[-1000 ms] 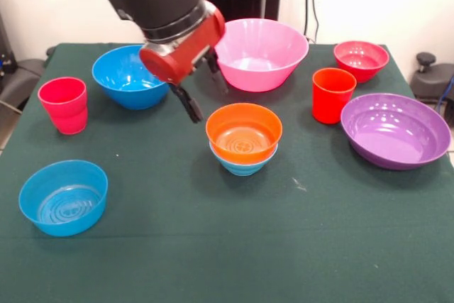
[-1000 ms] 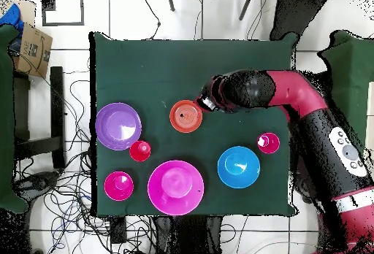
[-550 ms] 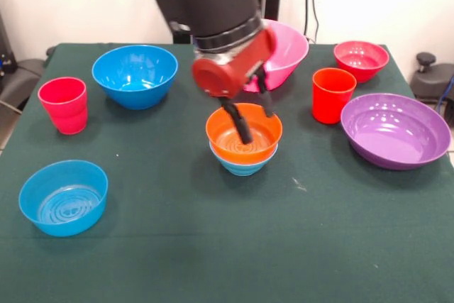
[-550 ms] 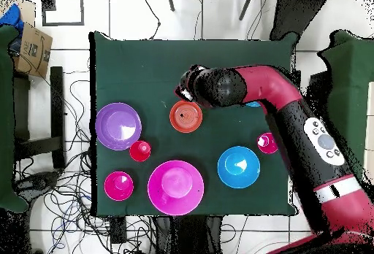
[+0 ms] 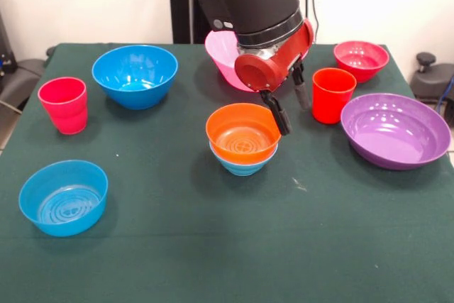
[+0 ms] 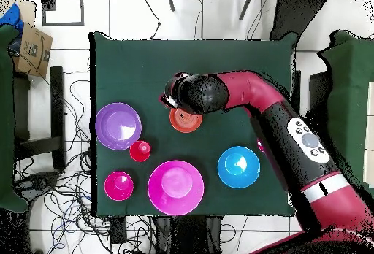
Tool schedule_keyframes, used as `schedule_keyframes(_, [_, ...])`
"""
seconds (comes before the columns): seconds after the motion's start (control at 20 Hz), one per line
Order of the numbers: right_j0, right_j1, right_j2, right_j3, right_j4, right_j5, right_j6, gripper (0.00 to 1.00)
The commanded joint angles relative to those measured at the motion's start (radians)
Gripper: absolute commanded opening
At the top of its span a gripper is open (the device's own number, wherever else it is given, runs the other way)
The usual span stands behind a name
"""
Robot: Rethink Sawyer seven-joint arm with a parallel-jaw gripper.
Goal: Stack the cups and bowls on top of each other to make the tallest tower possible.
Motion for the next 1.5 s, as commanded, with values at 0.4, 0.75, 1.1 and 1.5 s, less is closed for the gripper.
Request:
schedule_keyframes(0.4, [0.065, 0.008, -0.113, 0.020, 0.008, -0.066, 0.157, 1.00])
schedule_keyframes(0.75, [0.093, 0.008, -0.110, 0.030, 0.034, -0.092, 0.177, 1.00])
schedule_keyframes(1.1, [0.135, 0.010, -0.136, 0.009, 0.064, -0.118, 0.203, 1.00])
schedule_keyframes(1.5, [0.163, 0.011, -0.161, 0.011, 0.083, -0.149, 0.200, 1.00])
